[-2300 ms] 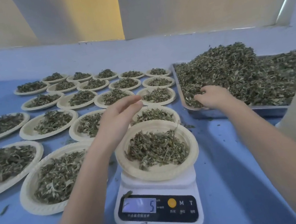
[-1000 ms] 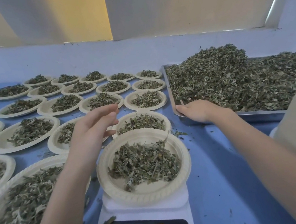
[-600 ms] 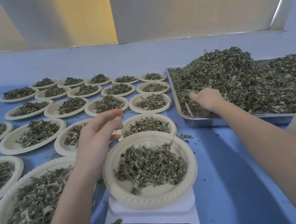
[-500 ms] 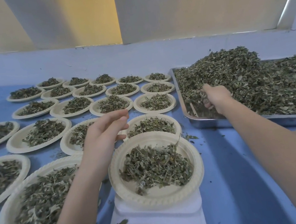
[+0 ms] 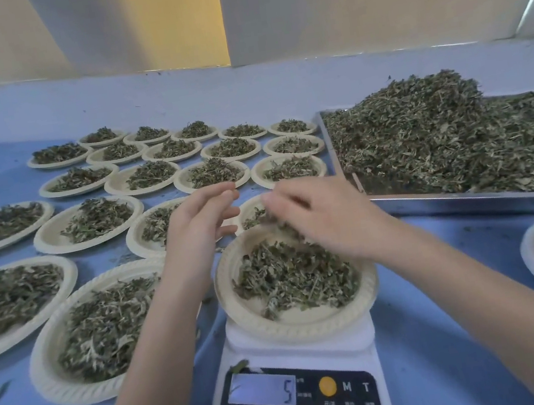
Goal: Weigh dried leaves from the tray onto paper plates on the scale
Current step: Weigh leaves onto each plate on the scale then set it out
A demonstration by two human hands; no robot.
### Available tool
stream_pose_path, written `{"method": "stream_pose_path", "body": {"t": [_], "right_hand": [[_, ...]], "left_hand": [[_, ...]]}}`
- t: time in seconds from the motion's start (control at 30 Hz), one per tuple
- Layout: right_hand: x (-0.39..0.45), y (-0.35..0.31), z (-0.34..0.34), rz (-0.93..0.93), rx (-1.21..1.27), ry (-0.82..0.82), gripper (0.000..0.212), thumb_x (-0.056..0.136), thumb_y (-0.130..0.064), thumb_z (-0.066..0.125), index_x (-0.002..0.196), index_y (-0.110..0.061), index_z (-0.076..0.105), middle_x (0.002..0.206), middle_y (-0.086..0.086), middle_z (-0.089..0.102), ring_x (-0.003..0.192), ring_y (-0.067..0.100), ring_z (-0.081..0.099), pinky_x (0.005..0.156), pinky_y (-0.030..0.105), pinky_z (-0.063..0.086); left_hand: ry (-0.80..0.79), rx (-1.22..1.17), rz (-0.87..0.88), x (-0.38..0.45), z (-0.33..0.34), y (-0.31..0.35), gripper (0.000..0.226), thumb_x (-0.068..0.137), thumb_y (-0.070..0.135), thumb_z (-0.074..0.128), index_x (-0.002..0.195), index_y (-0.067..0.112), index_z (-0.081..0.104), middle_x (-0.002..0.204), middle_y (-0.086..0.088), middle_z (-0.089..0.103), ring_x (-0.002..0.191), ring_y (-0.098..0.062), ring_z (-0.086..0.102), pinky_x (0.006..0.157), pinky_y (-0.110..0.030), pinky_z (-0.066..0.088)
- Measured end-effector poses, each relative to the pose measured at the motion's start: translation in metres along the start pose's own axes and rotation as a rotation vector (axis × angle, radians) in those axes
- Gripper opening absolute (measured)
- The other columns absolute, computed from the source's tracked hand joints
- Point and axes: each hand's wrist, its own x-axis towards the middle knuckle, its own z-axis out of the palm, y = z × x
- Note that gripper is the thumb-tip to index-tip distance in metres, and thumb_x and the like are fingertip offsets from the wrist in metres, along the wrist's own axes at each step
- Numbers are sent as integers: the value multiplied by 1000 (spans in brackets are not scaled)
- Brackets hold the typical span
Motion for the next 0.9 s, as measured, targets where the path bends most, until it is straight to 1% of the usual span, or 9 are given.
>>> {"method": "stream_pose_path", "body": {"t": [0.07, 0.1, 0.13, 0.2, 0.3, 0.4, 0.57, 0.7, 0.9], "right_hand": [[-7, -4, 2, -64, -164, -290, 36, 95, -59, 21, 108, -48, 52, 112, -24, 57, 109, -5, 48, 95, 25, 33], [-7, -2, 3, -23, -172, -409, 51, 89, -66, 11, 132, -53, 36, 143, -15, 41, 136, 6, 31, 111, 34, 22], [-8, 2, 3, 49, -168, -461, 64, 83, -70, 4, 144, -53, 14, 158, -11, 15, 147, 11, 6, 117, 43, 7], [-1, 5, 6, 141, -188, -397, 59, 87, -64, 2, 144, -53, -6, 159, -12, -9, 146, 15, -12, 118, 47, -5], [23, 4, 10, 237, -18, -250, 46, 101, -47, 10, 146, -50, 3, 159, -14, 1, 147, 12, -2, 119, 46, 1], [31, 8, 11, 302, 271, -174, 48, 100, -53, 16, 148, -44, 14, 158, -16, 10, 146, 8, 5, 120, 44, 5], [4, 10, 0, 105, 329, -72, 62, 89, -59, 13, 148, -41, 21, 147, -30, 21, 133, -17, 15, 107, 10, 11], [0, 18, -3, 89, 344, -71, 60, 88, -69, 10, 143, -52, 26, 131, -45, 22, 108, -40, 15, 88, 2, 10], [2, 20, 0, 123, 379, -66, 60, 86, -71, 13, 141, -52, 29, 140, -38, 26, 133, -15, 18, 92, 5, 12]], "left_hand": [[11, -18, -13, -2, 0, 0, 15, 89, 16, 58, 91, 23, 71, 100, -1, 72, 91, -18, 66, 83, -36, 54], [13, -25, -15, -3, 0, 0, 15, 89, 16, 59, 90, 23, 71, 101, -2, 72, 91, -19, 66, 83, -37, 54], [12, -30, -14, -3, 0, 0, 15, 89, 16, 59, 90, 23, 71, 100, -2, 72, 91, -19, 67, 83, -38, 54], [6, -35, -14, -4, -1, 0, 15, 89, 17, 59, 91, 23, 71, 101, -2, 72, 91, -19, 67, 83, -38, 54], [7, -47, -14, -4, -2, -1, 15, 89, 18, 59, 90, 25, 72, 100, -2, 72, 89, -18, 67, 79, -34, 54], [-11, -45, -22, -5, -2, -1, 14, 89, 19, 58, 91, 24, 71, 102, -2, 72, 90, -18, 66, 78, -31, 54], [-39, -30, -41, -5, -3, -1, 12, 87, 23, 60, 93, 24, 70, 106, -4, 70, 97, -22, 65, 85, -36, 52], [-55, -11, -48, -6, -2, -1, 21, 74, 34, 61, 92, 26, 70, 106, -3, 70, 96, -19, 64, 83, -32, 52], [-51, 36, -35, -4, -2, -5, 15, 90, 23, 57, 96, 27, 70, 109, -2, 69, 101, -19, 62, 86, -33, 50]]}}
